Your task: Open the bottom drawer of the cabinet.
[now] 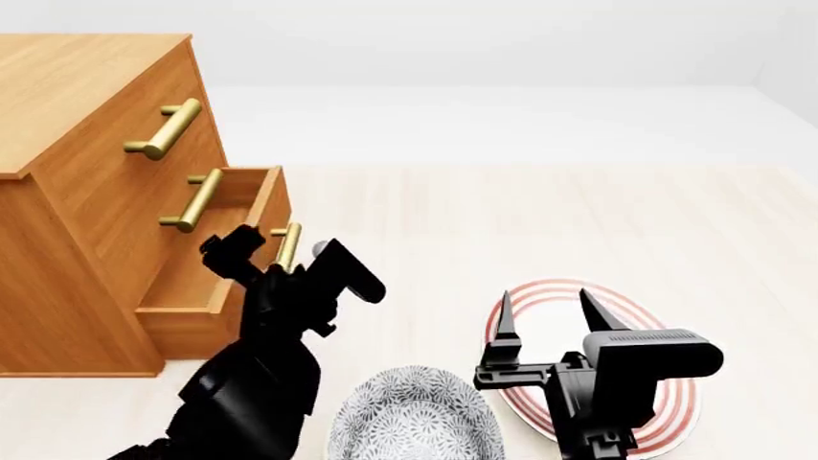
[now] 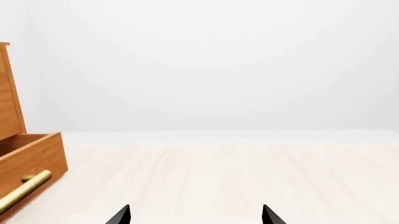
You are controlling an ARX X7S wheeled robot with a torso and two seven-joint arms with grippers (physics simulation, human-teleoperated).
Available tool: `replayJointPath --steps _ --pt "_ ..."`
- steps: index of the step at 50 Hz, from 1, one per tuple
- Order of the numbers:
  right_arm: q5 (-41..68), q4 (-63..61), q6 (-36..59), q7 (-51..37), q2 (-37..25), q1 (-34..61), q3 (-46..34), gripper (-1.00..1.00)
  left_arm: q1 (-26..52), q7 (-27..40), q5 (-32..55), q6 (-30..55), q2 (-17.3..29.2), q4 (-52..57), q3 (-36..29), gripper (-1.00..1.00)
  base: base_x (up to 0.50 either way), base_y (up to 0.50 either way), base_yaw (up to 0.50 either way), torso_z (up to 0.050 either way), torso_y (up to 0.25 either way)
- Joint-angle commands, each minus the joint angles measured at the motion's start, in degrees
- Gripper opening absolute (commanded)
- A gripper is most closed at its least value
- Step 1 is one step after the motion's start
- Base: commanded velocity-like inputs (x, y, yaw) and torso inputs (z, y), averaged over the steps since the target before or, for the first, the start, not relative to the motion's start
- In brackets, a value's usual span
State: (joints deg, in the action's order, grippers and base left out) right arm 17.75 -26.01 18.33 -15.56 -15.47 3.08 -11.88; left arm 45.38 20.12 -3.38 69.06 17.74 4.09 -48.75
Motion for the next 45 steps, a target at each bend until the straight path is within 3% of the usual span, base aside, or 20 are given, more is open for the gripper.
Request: replayJointPath --steps 1,9,15,23,33,38,45 --pt "0.3 0.3 -0.5 -0.2 -0.1 0.0 -0.2 1.0 -0.5 -0.3 -0.8 8.0 3.1 16.8 1.8 1.0 0.0 0.0 0.0 0.0 0.0" --pt "0.4 0.6 -0.5 -0.3 -0.2 0.2 -0.4 1.0 -0.8 -1.2 1.6 6.4 1.9 17.4 10.6 1.0 0.0 0.0 0.0 0.0 0.0" --pt "0.4 0.6 -0.6 -0.4 -0.3 0.2 -0.6 1.0 -1.5 -2.8 6.1 3.9 -2.2 10.9 22.1 1.0 0.0 0.0 0.0 0.0 0.0" --pt "0.6 0.5 -0.7 -0.6 -0.5 0.2 -0.8 1.0 -0.8 -7.4 12.5 5.5 -6.5 2.8 32.1 1.0 0.0 0.0 0.0 0.0 0.0" --pt "0.9 0.7 -0.7 -0.7 -0.6 0.6 -0.9 1.0 0.5 -8.4 13.8 6.7 -7.3 -5.2 33.6 1.0 0.0 0.0 0.0 0.0 0.0" --pt "1.0 0.3 -0.4 -1.0 -0.8 0.7 -1.0 1.0 3.4 -6.8 11.4 1.1 -7.5 -16.5 33.0 1.0 0.0 0.0 0.0 0.0 0.0" --pt "1.1 0.6 -0.6 -1.1 -0.9 0.7 -1.1 1.0 5.7 -6.5 11.2 -1.0 -8.1 -22.6 33.4 1.0 0.0 0.0 0.0 0.0 0.0"
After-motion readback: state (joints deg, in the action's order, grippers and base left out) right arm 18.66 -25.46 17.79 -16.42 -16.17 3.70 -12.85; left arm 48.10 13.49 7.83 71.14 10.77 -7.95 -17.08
